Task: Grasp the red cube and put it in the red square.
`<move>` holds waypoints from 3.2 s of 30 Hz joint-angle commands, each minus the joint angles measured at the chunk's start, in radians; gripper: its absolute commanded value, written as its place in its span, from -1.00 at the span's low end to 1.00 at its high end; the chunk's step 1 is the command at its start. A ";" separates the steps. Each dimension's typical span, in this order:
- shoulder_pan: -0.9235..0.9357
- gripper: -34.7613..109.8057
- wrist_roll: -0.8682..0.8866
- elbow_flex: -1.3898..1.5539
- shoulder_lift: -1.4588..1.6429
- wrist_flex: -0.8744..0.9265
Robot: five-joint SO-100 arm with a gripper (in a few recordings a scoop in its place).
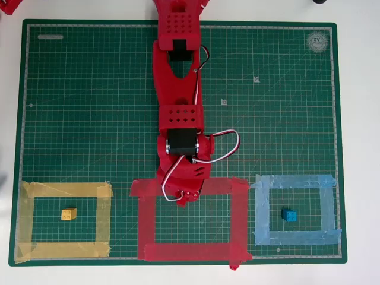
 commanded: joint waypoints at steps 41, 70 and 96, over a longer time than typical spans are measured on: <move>-0.008 -0.36 -0.005 -0.040 0.067 -0.018; 0.015 -0.36 -0.015 -0.081 0.067 -0.130; 0.029 -0.53 0.025 -0.127 0.233 -0.035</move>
